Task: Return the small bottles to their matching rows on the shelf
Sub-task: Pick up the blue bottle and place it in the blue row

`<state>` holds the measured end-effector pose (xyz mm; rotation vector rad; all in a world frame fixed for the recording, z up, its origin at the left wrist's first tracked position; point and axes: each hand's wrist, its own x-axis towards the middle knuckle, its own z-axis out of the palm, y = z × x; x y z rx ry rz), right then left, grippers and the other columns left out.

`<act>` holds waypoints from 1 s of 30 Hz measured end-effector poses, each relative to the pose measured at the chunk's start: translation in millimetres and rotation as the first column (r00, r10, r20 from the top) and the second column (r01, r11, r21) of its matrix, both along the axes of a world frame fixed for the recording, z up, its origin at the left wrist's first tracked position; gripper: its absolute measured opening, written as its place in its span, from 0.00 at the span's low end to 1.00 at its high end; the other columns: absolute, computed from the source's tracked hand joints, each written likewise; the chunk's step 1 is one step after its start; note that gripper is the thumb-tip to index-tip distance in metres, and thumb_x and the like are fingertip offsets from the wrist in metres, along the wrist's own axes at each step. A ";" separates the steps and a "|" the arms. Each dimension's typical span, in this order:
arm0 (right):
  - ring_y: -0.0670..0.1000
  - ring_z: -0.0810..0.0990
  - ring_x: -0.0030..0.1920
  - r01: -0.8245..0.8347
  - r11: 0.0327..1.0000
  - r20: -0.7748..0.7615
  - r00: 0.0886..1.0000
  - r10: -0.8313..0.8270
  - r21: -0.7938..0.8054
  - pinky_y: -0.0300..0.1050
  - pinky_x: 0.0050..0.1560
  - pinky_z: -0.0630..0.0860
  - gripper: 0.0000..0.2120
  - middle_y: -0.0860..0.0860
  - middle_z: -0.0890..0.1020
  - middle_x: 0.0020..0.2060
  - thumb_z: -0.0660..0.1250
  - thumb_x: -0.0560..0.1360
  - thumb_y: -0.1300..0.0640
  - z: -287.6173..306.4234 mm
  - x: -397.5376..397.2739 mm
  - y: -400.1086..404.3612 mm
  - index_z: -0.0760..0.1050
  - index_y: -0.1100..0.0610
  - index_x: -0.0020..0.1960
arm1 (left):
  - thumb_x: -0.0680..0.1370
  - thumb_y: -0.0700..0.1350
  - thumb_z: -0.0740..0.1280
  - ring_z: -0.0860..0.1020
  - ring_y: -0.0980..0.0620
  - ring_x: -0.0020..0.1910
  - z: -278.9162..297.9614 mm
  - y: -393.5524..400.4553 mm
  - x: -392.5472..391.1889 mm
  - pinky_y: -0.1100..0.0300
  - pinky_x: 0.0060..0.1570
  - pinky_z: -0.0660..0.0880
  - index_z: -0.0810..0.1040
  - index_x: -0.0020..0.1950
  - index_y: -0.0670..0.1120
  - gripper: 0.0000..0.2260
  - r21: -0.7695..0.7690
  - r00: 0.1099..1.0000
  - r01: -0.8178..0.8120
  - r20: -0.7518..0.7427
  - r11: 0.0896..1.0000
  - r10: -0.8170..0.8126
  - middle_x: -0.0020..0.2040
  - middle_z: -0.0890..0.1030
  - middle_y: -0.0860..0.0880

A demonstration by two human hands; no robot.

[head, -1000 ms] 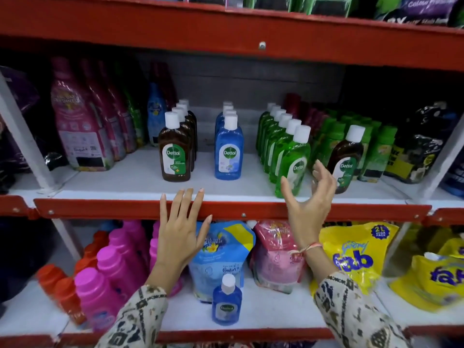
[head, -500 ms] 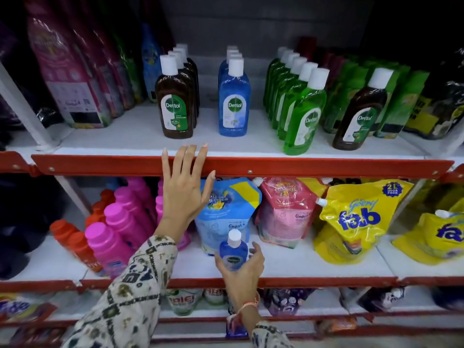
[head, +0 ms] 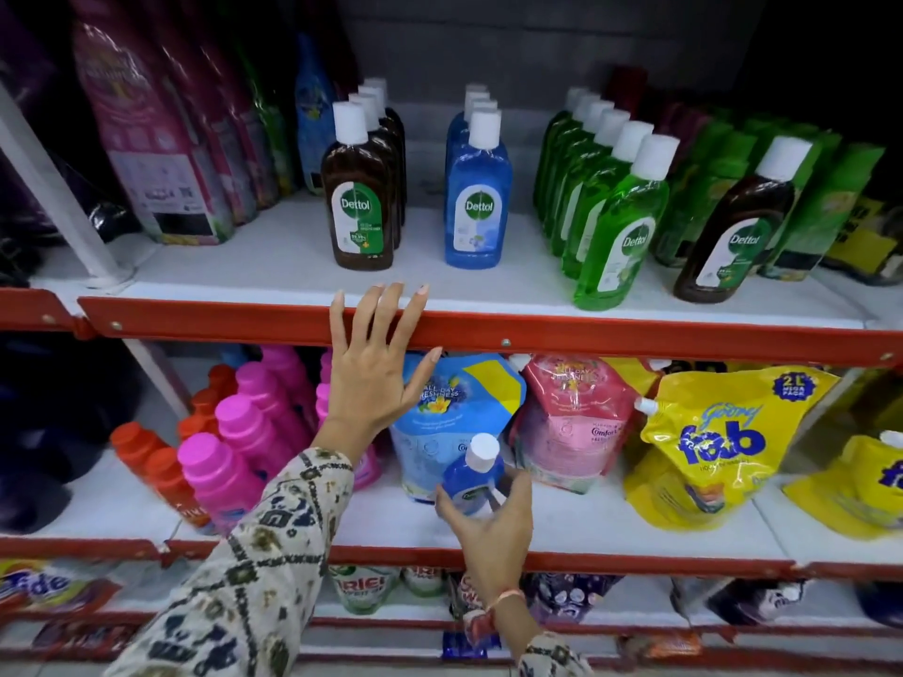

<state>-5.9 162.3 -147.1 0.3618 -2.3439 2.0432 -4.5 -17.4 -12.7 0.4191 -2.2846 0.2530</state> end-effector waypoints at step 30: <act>0.47 0.79 0.43 -0.044 0.986 -0.398 0.911 0.106 0.163 0.30 0.42 0.69 0.27 0.47 0.80 0.41 0.81 0.65 0.47 252.2 -127.1 -57.5 0.79 0.56 0.60 | 0.79 0.60 0.52 0.62 0.50 0.74 17.7 5.6 19.1 0.43 0.75 0.50 0.58 0.77 0.53 0.27 0.194 0.987 0.124 0.077 0.973 -0.142 0.73 0.69 0.50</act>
